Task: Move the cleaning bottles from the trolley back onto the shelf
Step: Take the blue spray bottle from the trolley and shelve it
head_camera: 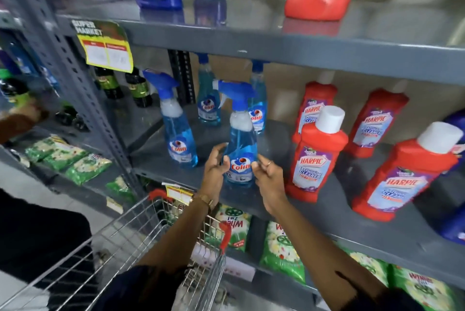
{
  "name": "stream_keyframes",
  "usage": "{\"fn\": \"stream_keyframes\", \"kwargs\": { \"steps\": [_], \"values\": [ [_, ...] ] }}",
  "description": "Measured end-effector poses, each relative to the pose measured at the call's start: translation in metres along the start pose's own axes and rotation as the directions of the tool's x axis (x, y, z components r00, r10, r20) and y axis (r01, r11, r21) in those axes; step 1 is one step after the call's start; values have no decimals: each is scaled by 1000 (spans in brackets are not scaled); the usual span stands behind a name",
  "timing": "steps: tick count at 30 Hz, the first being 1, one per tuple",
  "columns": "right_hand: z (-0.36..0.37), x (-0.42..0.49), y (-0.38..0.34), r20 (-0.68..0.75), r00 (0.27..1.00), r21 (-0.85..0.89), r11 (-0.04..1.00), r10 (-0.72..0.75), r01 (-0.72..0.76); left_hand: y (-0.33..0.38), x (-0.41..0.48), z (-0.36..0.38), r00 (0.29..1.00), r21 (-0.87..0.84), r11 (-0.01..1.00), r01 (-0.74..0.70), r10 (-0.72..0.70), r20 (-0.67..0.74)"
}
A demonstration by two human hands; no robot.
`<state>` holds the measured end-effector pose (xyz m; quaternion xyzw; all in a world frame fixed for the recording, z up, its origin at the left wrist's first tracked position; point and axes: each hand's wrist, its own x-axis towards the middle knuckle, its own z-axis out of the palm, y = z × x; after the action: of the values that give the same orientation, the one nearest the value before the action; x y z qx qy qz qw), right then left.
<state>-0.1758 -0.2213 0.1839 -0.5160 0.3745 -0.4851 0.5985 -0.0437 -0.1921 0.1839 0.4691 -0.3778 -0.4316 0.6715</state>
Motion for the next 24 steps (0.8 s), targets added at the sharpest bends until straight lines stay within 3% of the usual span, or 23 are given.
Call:
{"fn": "stream_keyframes", "kwargs": {
  "steps": [5, 14, 19, 22, 24],
  "values": [
    [-3, 14, 21, -38, 994, -128, 987, -107, 101, -22, 16, -2, 999, -62, 998, -28, 26, -28],
    [-1, 22, 20, -54, 989, -245, 962, -139, 122, -15, 23, 2, 998, -62, 997, -40, 37, -43],
    [-27, -36, 28, -135, 979, -320, 942, -152, 102, -38, -2, 8, 992, 176, 983, -52, 71, -104],
    [-72, -84, 33, -371, 893, -363, 925, -256, 115, -48, -10, 15, 972, 409, 911, -44, 134, -194],
    [-105, -96, 26, -598, 732, -372, 922, -327, 109, -49, -5, 19, 953, 520, 854, -19, 173, -250]
  ]
}}
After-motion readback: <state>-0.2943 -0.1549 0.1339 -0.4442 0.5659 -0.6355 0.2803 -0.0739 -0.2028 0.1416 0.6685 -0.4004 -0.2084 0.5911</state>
